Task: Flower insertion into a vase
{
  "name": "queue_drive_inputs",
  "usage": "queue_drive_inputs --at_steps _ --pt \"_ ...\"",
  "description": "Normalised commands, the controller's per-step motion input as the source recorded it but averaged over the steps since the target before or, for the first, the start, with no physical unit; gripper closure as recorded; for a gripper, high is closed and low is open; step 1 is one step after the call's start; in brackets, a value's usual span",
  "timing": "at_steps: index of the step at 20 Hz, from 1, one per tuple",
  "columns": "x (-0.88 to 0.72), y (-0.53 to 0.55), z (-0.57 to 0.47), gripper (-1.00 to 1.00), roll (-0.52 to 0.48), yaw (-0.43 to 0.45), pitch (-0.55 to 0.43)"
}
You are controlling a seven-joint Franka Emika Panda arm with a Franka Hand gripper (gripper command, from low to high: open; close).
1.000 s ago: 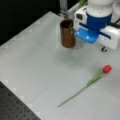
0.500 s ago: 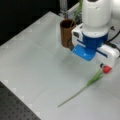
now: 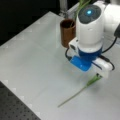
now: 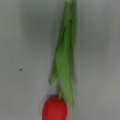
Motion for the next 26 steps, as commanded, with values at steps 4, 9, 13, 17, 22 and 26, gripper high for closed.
queue_drive_inputs --at_steps 4,9,13,17,22,26 --pt "0.19 0.13 -0.19 -1.0 -0.152 0.075 0.06" --pt "0.19 0.03 -0.18 -1.0 -0.121 0.108 0.013" --pt "0.26 -0.09 -0.2 -1.0 -0.103 0.164 -0.003" --pt "0.3 -0.09 -0.2 -1.0 -0.107 0.138 -0.01" --pt "0.33 -0.06 -0.14 -1.0 -0.159 0.142 0.001" --pt "0.33 0.02 -0.09 -1.0 -0.2 0.099 0.038"
